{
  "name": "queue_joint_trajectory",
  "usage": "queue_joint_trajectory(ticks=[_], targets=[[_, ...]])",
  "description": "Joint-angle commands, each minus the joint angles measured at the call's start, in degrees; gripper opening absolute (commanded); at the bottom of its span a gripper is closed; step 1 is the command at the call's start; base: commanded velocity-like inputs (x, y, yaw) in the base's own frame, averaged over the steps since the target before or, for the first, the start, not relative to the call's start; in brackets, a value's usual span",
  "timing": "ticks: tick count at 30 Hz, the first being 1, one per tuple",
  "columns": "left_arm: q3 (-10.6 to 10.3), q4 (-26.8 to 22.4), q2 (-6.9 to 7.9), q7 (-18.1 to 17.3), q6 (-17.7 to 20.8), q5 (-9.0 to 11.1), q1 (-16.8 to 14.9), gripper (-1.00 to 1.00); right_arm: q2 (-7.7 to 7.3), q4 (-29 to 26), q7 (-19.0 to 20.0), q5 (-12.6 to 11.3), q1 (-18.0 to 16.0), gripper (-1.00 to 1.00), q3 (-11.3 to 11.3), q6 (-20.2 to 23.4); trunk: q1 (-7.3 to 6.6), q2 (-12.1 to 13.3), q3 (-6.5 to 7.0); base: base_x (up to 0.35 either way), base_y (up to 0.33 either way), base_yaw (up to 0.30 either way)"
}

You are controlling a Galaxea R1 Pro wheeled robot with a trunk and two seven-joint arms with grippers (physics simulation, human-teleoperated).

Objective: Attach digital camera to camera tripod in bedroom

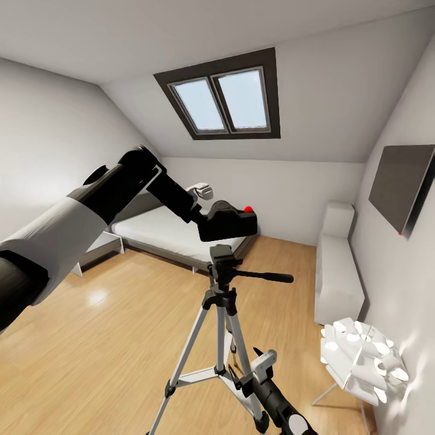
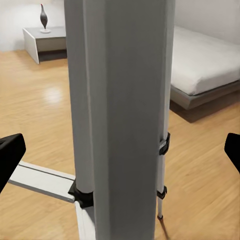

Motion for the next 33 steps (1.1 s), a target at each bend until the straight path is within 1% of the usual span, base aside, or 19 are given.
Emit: queue_joint_trajectory(ticks=[1, 2, 25, 33], targets=[[-0.07, -0.08, 0.05, -0.51, 0.60, -0.49, -0.03, -1.00, 0.01, 0.09, 0.21, -0.16, -0.05, 1.00, 0.03, -0.21, 0.02, -0.04, -0.02, 0.000, 0.000, 0.000], [-0.07, -0.08, 0.05, -0.50, 0.60, -0.49, -0.03, -1.00, 0.01, 0.09, 0.21, -0.16, -0.05, -1.00, 0.03, -0.20, 0.02, -0.04, -0.02, 0.000, 0.000, 0.000], [-0.07, -0.08, 0.11, -0.52, 0.60, -0.53, -0.03, -1.00, 0.01, 0.15, 0.21, -0.16, -0.33, -1.00, 0.03, -0.25, 0.02, -0.04, -0.02, 0.000, 0.000, 0.000], [-0.09, -0.08, 1.01, -0.63, 0.60, -0.52, -0.03, -1.00, 0.01, 0.12, 0.21, -0.16, -0.33, -1.00, 0.03, -0.31, 0.02, -0.04, -0.02, 0.000, 0.000, 0.000]])
